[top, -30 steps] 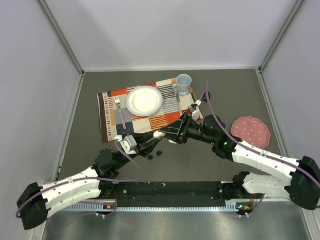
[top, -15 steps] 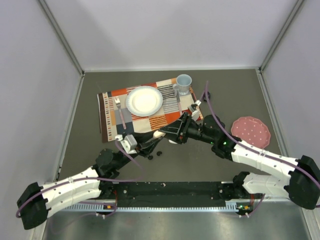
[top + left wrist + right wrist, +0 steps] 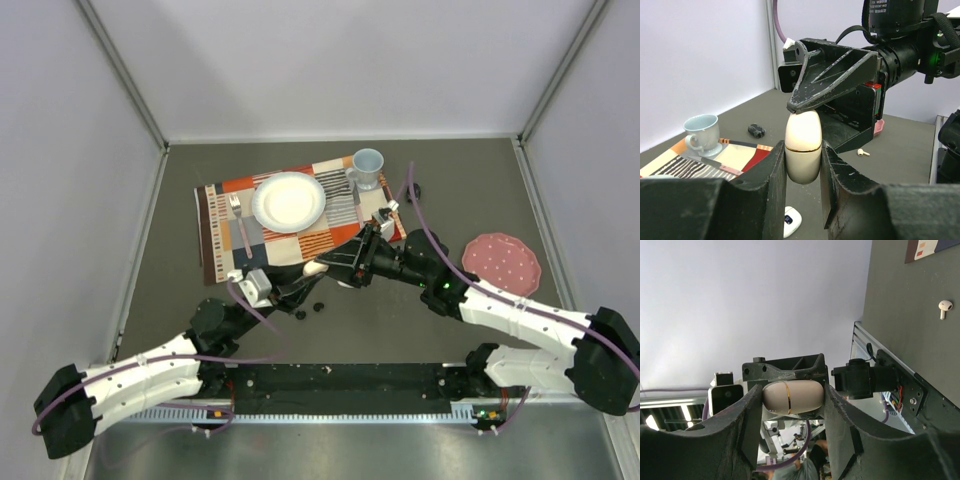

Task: Insert the wireless bluetooth earbuds into the charging case
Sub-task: Pass from the right arm to the left, then open the charging case.

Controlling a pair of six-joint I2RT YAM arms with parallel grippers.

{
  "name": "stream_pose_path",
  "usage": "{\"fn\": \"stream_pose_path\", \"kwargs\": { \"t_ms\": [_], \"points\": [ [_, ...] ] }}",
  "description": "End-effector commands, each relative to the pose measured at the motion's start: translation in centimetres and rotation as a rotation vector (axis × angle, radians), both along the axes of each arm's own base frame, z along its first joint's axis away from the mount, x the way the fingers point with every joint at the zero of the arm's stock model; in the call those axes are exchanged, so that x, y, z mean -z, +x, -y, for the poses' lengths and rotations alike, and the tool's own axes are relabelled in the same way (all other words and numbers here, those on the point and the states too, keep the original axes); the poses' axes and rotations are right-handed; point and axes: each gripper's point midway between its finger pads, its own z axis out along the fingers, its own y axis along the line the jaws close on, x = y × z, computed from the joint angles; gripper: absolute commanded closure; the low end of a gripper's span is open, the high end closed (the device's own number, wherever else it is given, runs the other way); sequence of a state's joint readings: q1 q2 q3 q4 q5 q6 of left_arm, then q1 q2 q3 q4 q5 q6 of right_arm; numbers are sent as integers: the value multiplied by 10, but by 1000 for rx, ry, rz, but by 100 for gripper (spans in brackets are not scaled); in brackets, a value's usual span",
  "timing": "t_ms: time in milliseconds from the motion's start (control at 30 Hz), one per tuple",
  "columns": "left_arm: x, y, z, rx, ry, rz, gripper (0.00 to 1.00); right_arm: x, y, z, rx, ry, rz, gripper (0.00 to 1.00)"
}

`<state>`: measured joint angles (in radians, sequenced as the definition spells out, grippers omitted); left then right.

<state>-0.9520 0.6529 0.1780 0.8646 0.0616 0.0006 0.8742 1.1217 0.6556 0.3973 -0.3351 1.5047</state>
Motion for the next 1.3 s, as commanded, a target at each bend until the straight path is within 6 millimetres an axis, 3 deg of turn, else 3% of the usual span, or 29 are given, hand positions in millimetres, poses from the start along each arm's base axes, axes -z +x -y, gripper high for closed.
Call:
{"fn": "stream_pose_path", "kwargs": {
  "t_ms": [0,67,100,167,200,300,433,467,500,533,567,633,967,1100,1267],
  "points": [
    [-20,0,-2,-3,-46,33,100,-26,-5,1,-22,81,47,77],
    [-20,-1,-2,-3,-45,32,100,-24,-5,3,-12,69,50,68],
    [-19,0,-3,-7,-43,29,100,-22,-2,4,4,55,67,56],
    [-21,1,-6,-20,-52,28,100,-19,0,8,27,6,82,42],
    [-19,4,-8,-41,-52,17,100,-16,4,11,53,-37,129,29],
    [-21,1,-14,-38,-75,-1,100,-13,15,27,126,-196,228,8],
    [-22,-5,-22,-40,-61,-11,100,-47,20,47,175,-304,456,4],
    [-22,-7,-23,-33,-57,-11,100,-45,19,51,152,-359,531,4],
    [-25,-10,-24,-24,-56,-7,100,-43,18,49,123,-393,553,4],
    [-24,-15,-23,0,-43,-5,100,-57,17,48,109,-393,601,4],
    [-24,-18,-23,15,-38,-1,100,-57,15,47,72,-421,656,4],
    [-26,-23,-22,39,-23,-8,100,-60,0,36,-24,-419,704,4],
    [-12,-35,-10,175,44,-32,100,-37,-4,37,-70,-584,817,5],
    [-9,-24,-21,175,11,-43,100,-34,-5,39,-63,-602,824,6],
    [-14,-30,-26,241,-25,-39,100,-31,-4,38,-58,-612,820,6]
  ]
}}
